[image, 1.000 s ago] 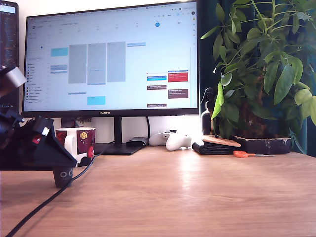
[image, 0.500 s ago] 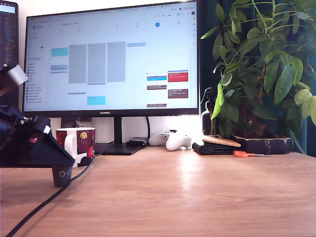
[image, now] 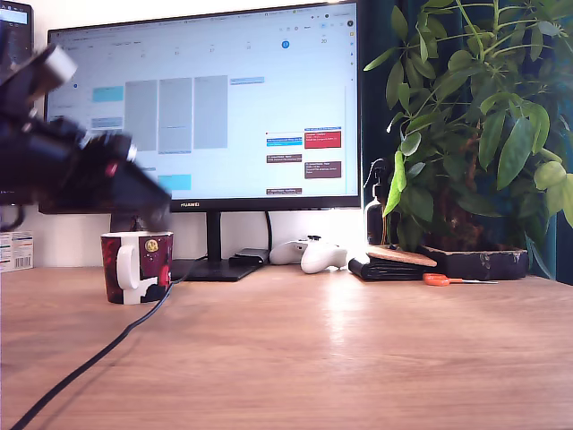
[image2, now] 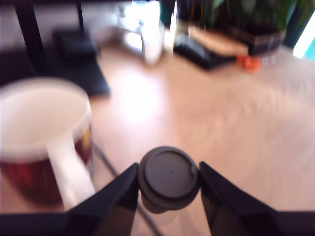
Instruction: Pick the grey coffee capsule and place it inside the red coffee cup
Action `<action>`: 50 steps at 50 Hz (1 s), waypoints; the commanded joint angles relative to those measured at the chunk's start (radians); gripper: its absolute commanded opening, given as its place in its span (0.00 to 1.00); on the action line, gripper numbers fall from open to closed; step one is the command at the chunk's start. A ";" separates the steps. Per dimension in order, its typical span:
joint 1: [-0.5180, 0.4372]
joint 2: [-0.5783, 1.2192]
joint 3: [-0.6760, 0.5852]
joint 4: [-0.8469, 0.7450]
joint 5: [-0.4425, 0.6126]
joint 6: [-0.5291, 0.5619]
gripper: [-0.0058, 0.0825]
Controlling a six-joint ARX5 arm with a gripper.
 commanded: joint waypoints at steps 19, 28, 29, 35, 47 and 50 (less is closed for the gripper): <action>0.142 0.041 0.234 -0.132 0.002 0.015 0.25; 0.153 0.125 0.332 -0.221 0.029 0.014 0.25; 0.153 0.137 0.343 -0.237 0.029 0.014 0.25; 0.153 0.190 0.401 -0.333 0.028 0.006 0.25; 0.153 0.215 0.452 -0.470 0.027 0.003 0.25; 0.153 0.215 0.452 -0.476 0.027 0.003 0.25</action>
